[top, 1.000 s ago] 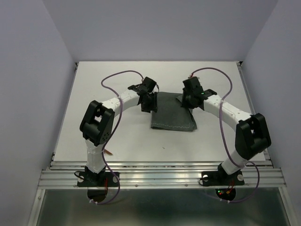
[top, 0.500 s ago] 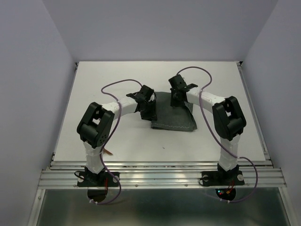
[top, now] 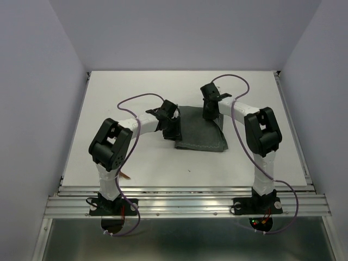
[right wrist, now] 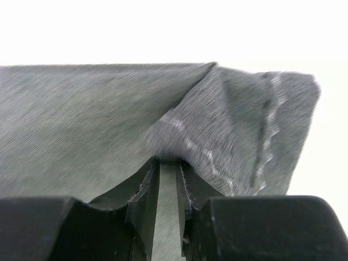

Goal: Fold the napkin into a case and place the utensils inside
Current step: Smooth out the square-folded napkin at the center of the board.

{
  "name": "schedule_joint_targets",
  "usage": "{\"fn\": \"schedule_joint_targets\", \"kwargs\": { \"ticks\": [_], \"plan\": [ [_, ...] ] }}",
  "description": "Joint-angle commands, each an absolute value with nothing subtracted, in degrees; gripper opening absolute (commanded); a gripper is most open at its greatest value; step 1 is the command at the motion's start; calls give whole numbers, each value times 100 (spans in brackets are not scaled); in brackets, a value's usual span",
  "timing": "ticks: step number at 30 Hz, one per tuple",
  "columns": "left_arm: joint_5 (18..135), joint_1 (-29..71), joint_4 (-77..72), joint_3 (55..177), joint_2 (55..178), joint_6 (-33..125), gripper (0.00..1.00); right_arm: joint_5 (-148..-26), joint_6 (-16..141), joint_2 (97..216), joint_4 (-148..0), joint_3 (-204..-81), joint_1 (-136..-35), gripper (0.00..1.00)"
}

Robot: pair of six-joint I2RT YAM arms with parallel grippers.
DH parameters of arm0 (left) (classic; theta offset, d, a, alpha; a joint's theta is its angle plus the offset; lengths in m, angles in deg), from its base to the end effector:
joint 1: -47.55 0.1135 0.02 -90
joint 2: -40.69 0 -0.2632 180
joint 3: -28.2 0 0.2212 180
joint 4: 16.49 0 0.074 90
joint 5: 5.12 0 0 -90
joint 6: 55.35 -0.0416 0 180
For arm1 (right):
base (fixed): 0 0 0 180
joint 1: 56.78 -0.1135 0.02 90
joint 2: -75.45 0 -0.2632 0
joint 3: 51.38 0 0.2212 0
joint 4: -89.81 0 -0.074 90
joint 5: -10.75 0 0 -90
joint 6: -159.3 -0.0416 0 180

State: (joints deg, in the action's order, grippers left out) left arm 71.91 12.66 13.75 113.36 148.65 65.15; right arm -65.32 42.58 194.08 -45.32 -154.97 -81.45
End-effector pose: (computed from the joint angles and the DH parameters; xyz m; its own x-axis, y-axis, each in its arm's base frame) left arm 0.3014 -0.2216 0.1866 -0.9038 0.0273 -0.4270 0.2430 0.8542 -0.4597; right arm 0.3832 0.1650 0.1882 -0.8351 0.0966 -0.5415 0.0896 0.9952 0.0394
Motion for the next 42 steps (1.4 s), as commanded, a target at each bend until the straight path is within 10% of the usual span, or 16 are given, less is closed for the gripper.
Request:
{"fn": "schedule_joint_targets", "kwargs": {
  "ticks": [1,42],
  "plan": [
    [7125,1240,1313,11205,14467,6471,47,-6177,4381,19472,-4632,-15782,-8017,24],
    [6950,1037,1331,11434,14616,6462,47,-6433,4548,18988,-4721,-15483,-7489,22]
  ]
}}
